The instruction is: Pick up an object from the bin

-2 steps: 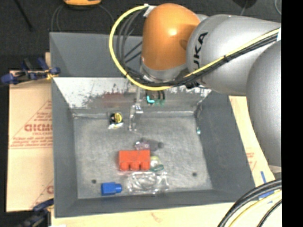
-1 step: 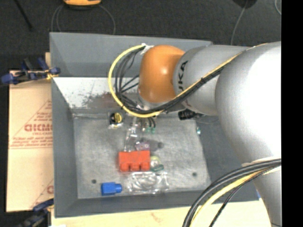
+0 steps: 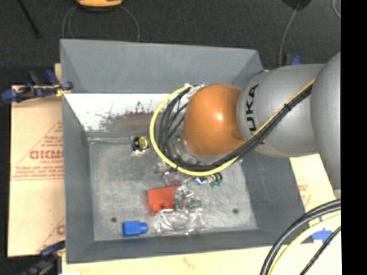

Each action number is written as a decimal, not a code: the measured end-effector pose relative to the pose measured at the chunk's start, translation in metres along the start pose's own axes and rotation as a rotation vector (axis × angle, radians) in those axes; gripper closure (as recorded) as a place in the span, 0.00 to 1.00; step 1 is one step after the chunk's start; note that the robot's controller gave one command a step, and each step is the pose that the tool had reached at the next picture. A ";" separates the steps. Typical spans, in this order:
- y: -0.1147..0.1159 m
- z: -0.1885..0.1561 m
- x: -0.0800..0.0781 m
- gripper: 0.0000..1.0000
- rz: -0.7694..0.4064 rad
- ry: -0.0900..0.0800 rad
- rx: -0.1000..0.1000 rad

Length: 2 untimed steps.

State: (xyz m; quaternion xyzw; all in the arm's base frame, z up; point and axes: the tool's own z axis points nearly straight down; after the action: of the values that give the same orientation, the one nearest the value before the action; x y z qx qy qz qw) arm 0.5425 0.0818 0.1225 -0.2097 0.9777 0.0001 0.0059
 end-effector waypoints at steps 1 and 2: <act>-0.001 0.010 0.002 0.00 -0.077 -0.019 -0.001; -0.004 0.011 0.006 1.00 -0.074 0.004 0.000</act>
Offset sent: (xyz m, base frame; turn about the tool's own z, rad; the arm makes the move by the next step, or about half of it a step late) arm -0.0218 -0.0177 -0.0518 -0.1431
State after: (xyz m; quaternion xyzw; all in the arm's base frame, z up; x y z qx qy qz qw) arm 0.5387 0.0760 0.1111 -0.2456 0.9693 -0.0003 0.0041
